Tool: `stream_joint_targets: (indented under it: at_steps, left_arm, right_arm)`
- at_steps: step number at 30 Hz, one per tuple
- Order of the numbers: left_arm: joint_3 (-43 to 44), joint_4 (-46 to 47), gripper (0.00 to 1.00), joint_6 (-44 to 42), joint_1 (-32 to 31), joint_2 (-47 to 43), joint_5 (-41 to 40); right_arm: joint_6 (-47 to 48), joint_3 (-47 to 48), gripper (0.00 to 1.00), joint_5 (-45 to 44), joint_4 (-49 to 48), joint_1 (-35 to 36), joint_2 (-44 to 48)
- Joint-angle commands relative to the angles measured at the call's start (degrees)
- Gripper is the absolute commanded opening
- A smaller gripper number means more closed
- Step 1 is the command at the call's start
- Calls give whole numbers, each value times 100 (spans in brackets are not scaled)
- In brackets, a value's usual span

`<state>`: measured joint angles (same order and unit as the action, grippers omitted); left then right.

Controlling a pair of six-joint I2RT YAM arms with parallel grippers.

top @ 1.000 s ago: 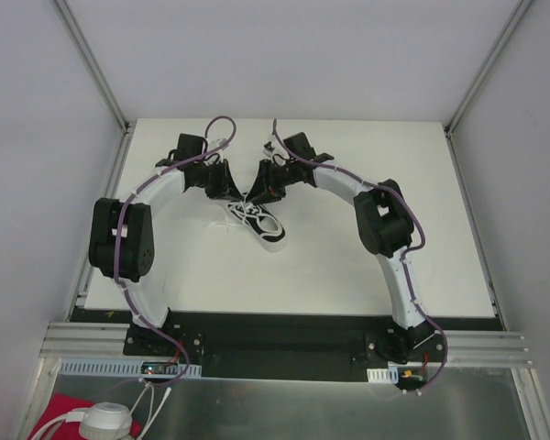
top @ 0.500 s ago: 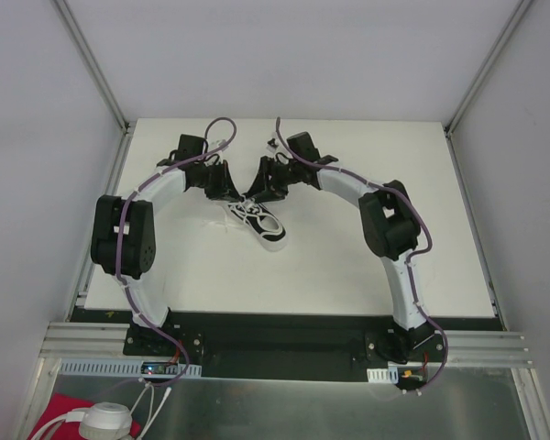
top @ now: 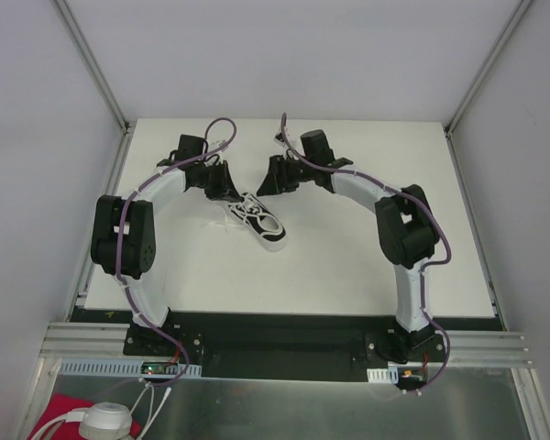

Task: Tie the shoes
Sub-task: Tie the shoelace on the shoe.

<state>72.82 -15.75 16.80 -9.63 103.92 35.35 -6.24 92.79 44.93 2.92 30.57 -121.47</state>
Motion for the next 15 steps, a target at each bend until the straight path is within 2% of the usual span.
stream_joint_targets:
  at_steps: [1,4,15]
  left_arm:
    - [5,-16,0,-150,58,-30,-37]
    - [13,-7,0,-142,58,-21,-29]
    - [-13,-16,0,-150,75,-91,-64]
  right_arm:
    - [1518,-779,57,-422,-765,72,913]
    - [2415,-1158,57,-888,-828,212,1160]
    - [3226,-1053,52,-1285,-705,635,853]
